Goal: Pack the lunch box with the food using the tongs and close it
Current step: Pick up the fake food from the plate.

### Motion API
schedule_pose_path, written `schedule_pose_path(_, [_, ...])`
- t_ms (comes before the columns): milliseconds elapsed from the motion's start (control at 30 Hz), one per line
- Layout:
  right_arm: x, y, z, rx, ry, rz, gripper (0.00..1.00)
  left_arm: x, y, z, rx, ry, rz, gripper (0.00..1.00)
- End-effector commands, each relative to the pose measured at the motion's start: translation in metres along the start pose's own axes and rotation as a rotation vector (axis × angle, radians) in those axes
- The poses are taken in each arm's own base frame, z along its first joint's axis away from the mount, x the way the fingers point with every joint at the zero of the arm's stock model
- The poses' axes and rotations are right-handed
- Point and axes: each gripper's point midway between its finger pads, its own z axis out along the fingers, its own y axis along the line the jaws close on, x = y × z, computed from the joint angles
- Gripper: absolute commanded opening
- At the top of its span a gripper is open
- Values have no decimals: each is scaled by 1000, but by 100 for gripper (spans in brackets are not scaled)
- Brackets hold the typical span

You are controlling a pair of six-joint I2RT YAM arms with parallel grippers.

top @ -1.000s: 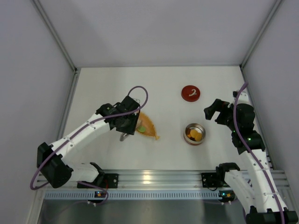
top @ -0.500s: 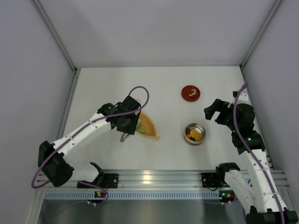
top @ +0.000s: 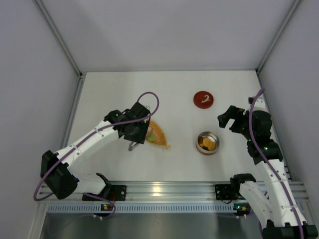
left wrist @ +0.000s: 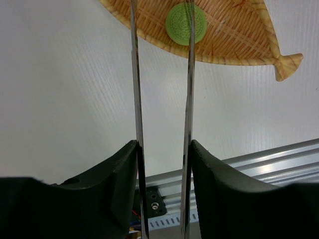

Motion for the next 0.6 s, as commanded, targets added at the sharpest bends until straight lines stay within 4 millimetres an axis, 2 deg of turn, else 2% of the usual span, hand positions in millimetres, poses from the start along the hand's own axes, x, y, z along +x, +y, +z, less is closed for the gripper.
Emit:
schedule_pose_path(0, [-13, 8, -5, -23, -35, -19, 99, -22, -5, -7, 17, -71, 0, 50])
schedule_pose_path(567, [-13, 7, -5, -16, -36, -25, 100, -36, -9, 1, 9, -70, 11, 49])
